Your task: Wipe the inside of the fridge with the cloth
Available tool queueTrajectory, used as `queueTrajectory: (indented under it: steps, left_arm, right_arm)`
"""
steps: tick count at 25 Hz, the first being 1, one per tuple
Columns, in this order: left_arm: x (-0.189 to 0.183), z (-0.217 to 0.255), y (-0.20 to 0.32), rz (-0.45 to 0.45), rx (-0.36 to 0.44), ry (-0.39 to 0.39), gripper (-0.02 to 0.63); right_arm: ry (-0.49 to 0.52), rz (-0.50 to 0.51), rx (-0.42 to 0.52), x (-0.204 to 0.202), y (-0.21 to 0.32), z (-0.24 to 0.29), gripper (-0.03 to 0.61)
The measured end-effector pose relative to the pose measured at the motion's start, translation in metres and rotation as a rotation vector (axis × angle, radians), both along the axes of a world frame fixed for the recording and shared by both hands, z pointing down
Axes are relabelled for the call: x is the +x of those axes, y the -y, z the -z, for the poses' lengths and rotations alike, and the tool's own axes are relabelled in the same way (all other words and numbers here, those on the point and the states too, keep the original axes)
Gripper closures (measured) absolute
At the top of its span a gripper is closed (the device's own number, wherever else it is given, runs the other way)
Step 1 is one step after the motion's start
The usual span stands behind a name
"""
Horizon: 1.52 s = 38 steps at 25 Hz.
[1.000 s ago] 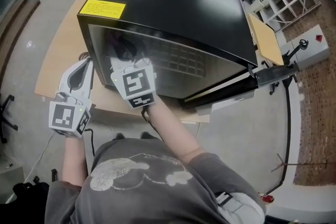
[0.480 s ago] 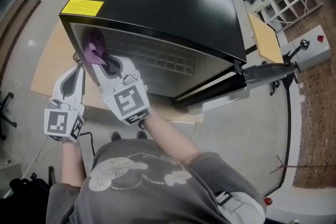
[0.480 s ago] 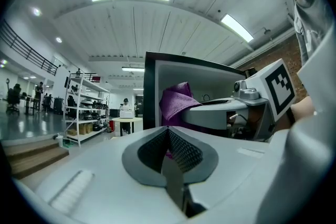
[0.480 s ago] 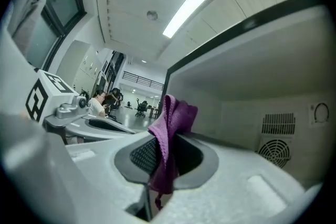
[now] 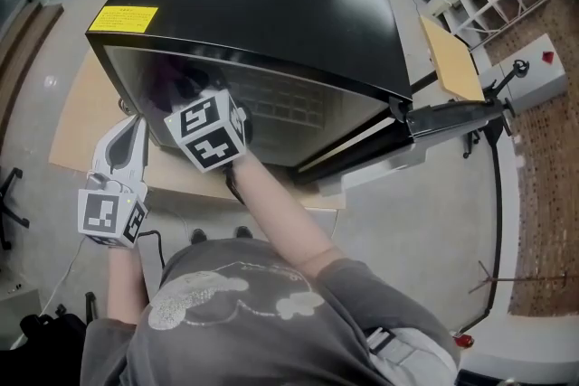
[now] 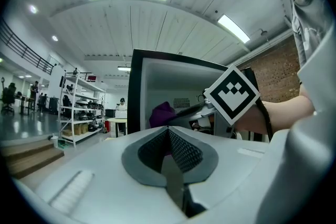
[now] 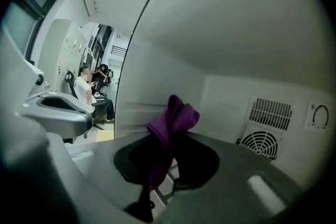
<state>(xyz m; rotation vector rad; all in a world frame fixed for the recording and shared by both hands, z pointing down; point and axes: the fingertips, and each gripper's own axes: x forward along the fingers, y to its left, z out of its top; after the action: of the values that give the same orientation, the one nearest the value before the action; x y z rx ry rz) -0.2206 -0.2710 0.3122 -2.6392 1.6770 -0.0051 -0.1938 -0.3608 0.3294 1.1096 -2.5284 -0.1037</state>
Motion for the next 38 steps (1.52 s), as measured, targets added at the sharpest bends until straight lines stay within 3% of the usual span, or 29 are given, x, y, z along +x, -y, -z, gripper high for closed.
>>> queueTrajectory:
  steps: [9,25,33,36,38]
  left_arm:
    - [0.020,-0.003,0.005,-0.064,-0.010,0.003,0.597]
    - [0.085,0.000,0.011,-0.262,0.002,0.012,0.597]
    - [0.107,-0.001,0.010,-0.340,-0.002,0.002,0.597]
    - [0.113,0.001,0.010,-0.364,0.002,-0.004,0.597]
    - [0.115,0.003,0.009,-0.375,0.007,-0.007,0.597]
  right_arm:
    - [-0.093,-0.146,-0.017,0.053,0.016,-0.016,0.534]
    - [-0.138,-0.466,-0.031,0.183,0.002,-0.021,0.532]
    - [-0.147,-0.601,-0.024,0.216,-0.015,-0.022,0.534]
    - [-0.136,-0.618,0.013,0.216,-0.019,-0.017,0.534]
    - [-0.078,-0.649,0.092,0.217,-0.023,0.000,0.532]
